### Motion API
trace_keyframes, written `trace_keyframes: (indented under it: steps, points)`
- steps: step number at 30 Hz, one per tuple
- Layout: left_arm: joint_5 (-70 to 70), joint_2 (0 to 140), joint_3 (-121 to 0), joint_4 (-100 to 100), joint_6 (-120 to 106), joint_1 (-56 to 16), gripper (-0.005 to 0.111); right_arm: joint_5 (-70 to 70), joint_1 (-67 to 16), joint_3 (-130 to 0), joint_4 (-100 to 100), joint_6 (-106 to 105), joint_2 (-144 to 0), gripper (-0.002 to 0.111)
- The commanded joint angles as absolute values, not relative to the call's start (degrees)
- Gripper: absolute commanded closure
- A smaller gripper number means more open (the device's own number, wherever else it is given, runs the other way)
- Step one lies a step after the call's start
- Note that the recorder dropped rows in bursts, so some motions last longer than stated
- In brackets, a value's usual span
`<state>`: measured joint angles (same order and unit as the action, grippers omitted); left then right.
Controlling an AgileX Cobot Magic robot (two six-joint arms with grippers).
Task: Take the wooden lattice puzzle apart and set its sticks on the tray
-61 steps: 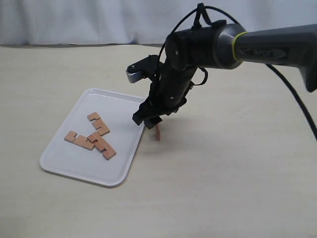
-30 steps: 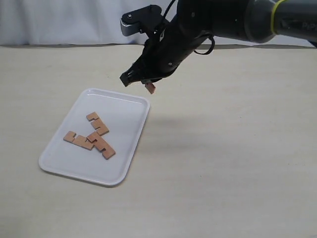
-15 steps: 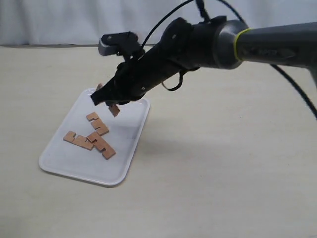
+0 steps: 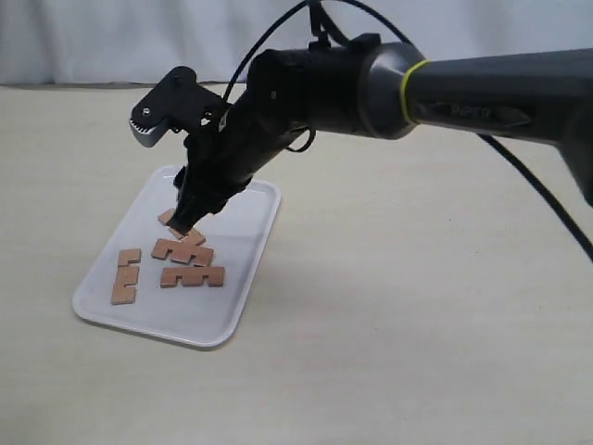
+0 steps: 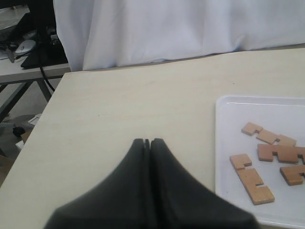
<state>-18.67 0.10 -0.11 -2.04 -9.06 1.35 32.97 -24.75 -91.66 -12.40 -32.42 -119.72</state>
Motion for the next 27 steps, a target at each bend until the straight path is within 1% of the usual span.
trace_keyframes:
  steps: [1,2,4,7,9,13,20,27]
  points:
    - [-17.7,0.0,0.0,-2.2,-9.1,1.3,0.107,45.4,-23.3,-92.0,10.0,-16.1,-116.9,0.104]
    - [-17.7,0.0,0.0,-2.2,-9.1,1.3,0.107,46.9,-22.4,-92.0,11.4,-14.0,-116.8,0.104]
    - [-17.7,0.0,0.0,-2.2,-9.1,1.3,0.107,52.4,-17.8,-92.0,13.2,-9.7,-116.7,0.104]
    - [-17.7,0.0,0.0,-2.2,-9.1,1.3,0.107,63.3,-7.0,-91.7,5.1,-8.1,-116.7,0.104]
    - [-17.7,0.0,0.0,-2.2,-9.1,1.3,0.107,66.7,-3.0,-91.0,1.1,-8.1,-116.4,0.104]
    - [-17.7,0.0,0.0,-2.2,-9.1,1.3,0.107,69.8,2.1,-87.3,-4.7,-9.5,-114.6,0.104]
    - [-17.7,0.0,0.0,-2.1,-9.1,1.3,0.107,62.6,4.2,-74.1,-2.5,-9.8,-105.3,0.104]
    - [-17.7,0.0,0.0,-2.1,-9.1,1.3,0.107,47.7,4.2,-62.4,-5.1,-9.6,-86.9,0.104]
